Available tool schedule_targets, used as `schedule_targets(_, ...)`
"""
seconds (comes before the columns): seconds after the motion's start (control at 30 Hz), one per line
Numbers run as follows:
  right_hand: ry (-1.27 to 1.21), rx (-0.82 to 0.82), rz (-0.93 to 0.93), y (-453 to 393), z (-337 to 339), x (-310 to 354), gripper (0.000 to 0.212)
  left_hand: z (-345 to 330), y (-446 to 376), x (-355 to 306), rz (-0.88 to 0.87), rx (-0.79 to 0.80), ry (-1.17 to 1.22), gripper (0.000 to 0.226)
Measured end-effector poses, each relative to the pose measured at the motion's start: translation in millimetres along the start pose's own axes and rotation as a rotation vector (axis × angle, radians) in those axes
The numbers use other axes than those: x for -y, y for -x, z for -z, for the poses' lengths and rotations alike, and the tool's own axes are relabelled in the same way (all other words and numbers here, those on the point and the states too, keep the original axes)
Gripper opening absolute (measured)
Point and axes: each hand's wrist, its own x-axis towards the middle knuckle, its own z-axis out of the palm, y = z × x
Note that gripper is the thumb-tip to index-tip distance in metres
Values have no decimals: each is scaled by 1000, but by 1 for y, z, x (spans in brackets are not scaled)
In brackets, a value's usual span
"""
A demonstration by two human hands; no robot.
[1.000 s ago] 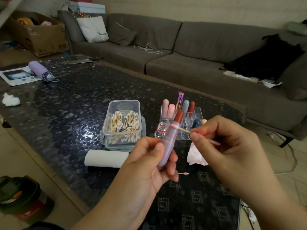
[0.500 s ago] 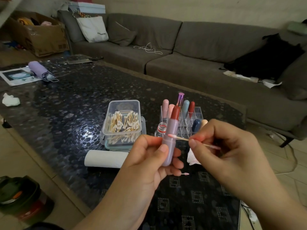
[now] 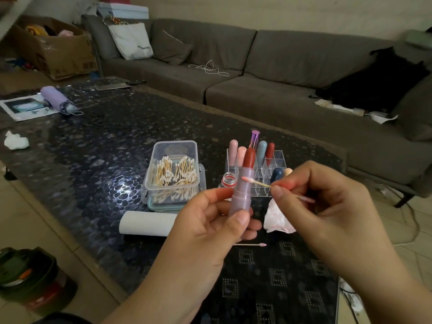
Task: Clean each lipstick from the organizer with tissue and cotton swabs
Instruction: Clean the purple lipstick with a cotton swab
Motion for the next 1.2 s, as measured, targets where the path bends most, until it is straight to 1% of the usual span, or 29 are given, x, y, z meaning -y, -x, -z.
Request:
schedule_targets(0.03, 4, 3, 1, 0, 0, 0, 11, 0, 0, 0, 11, 12, 6, 39)
schedule_targets(0.13, 13, 52, 12, 1, -1, 0, 11, 2, -1, 0, 38, 54, -20, 35)
schedule_targets(0.27, -5, 73, -6, 2, -2, -2, 12, 3, -1, 0, 95, 47, -5, 40)
schedule_targets(0.4, -7, 92, -12, 2, -3, -3, 13, -1, 2, -4, 140, 65, -20, 39)
schedule_targets(0.53, -18, 94, -25, 2, -3, -4, 14, -2, 3, -5, 117, 69, -26, 36)
schedule_targets(0.67, -5, 85, -15, 2, -2, -4, 12, -3, 1, -3, 147, 63, 117, 28)
schedule_targets(0.73, 0, 79, -8, 2, -2, -3, 11, -3, 1, -3, 148, 60, 149, 30)
schedule_targets(0.83, 3, 70, -15, 2, 0, -3, 11, -3, 2, -3, 146, 61, 125, 38)
schedule_targets(1.07, 28, -3, -41, 0, 4, -5, 13, -3, 2, 0, 156, 96, 62, 36)
schedule_targets(1.2, 14, 85, -29, 1, 5, -5, 15, -2, 1, 1, 142, 96, 47, 36)
